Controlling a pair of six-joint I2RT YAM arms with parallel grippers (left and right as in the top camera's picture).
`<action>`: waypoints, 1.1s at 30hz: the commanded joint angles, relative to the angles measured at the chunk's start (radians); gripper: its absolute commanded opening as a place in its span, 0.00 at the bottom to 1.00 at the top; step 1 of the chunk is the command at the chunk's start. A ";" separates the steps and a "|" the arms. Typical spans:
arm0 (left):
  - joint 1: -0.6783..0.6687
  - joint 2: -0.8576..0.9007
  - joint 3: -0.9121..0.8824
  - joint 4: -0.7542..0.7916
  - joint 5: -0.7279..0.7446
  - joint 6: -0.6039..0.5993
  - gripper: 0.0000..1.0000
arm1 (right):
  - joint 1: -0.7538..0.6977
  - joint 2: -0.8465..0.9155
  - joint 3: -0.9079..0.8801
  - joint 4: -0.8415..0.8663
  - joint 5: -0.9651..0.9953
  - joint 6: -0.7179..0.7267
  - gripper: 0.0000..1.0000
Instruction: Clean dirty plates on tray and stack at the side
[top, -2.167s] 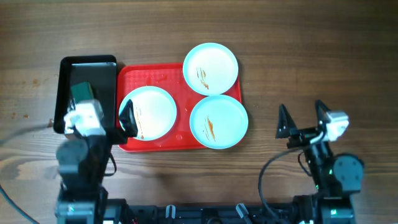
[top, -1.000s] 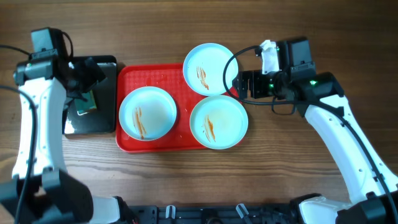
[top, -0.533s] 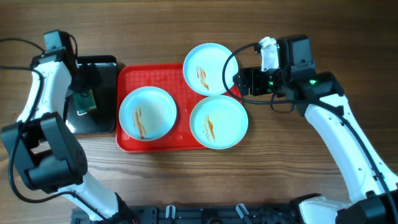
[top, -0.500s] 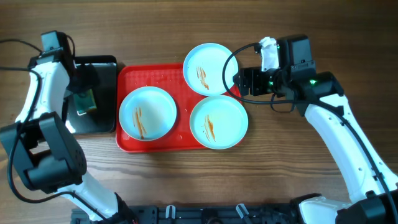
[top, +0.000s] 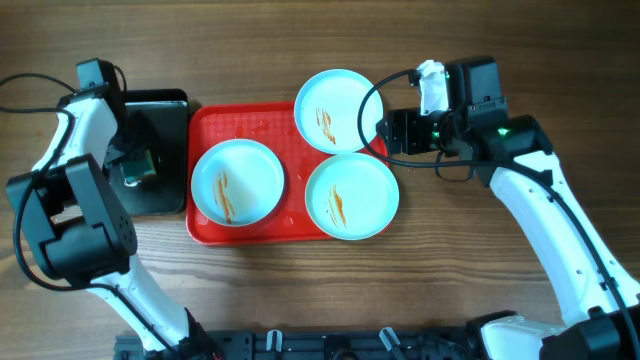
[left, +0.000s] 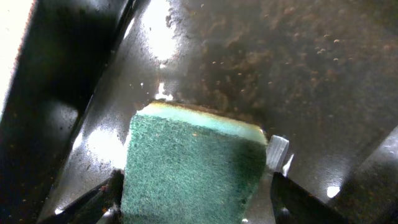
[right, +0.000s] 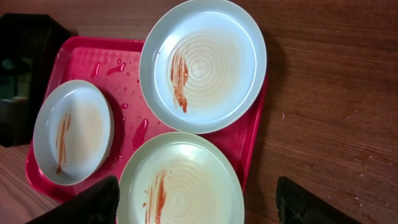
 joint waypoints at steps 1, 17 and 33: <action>0.000 0.019 0.010 0.003 -0.003 -0.005 0.50 | 0.002 0.014 0.004 -0.002 -0.016 -0.013 0.80; -0.001 0.018 -0.048 -0.036 0.103 -0.087 0.04 | 0.002 0.014 0.004 0.018 -0.018 -0.008 0.69; -0.001 -0.354 0.097 -0.331 0.201 -0.088 0.04 | 0.018 0.014 0.005 0.189 -0.105 0.068 0.69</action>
